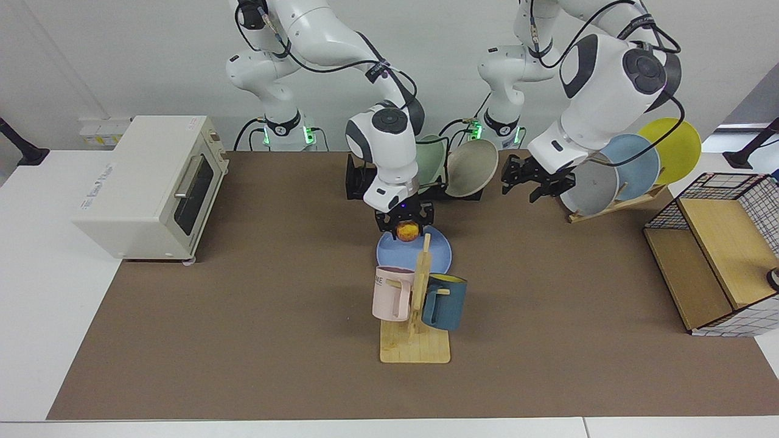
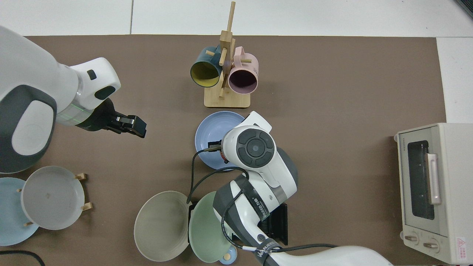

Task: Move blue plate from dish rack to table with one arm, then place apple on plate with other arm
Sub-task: 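Lower the apple onto the blue plate with the right gripper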

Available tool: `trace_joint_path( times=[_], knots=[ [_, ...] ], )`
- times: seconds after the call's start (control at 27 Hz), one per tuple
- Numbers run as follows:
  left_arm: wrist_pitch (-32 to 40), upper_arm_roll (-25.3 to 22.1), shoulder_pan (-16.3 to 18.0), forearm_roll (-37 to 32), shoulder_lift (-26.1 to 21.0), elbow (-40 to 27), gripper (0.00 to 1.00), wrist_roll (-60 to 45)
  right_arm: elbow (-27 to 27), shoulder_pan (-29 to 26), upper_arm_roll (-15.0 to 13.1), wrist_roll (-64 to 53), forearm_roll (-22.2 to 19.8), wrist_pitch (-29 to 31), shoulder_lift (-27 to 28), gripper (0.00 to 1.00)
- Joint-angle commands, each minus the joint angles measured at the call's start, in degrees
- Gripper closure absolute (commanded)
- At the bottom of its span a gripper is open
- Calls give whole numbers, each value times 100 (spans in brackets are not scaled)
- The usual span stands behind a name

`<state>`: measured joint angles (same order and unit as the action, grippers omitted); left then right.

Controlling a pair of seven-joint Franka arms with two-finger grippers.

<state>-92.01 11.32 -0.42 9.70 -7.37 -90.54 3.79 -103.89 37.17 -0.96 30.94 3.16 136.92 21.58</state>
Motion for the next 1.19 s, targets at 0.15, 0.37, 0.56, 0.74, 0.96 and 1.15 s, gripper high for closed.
trace_joint_path(
  times=[0.15, 0.37, 0.56, 0.74, 0.96, 1.15],
  knots=[
    [587, -50, -1, -794, 209, 353, 33, -89, 229, 176, -19, 123, -26, 475, 478, 100],
    [807, -77, 51, -776, 253, 423, 16, -98, 167, 123, -27, -9, -88, 670, 505, 100],
    [746, -191, 43, -794, 262, 485, 0, -54, 1, 106, -27, -141, -88, 678, 470, 88],
    [772, -278, -89, -794, 446, 424, 1, -1, -9, 141, -27, -141, -88, 696, 487, 61],
    [596, -657, -265, -803, 807, 63, 7, 174, -61, 150, -36, -133, -88, 731, 487, 1],
    [543, -666, -265, -855, 930, -113, 3, 245, -53, 167, -45, -124, -97, 731, 487, 1]
  ],
)
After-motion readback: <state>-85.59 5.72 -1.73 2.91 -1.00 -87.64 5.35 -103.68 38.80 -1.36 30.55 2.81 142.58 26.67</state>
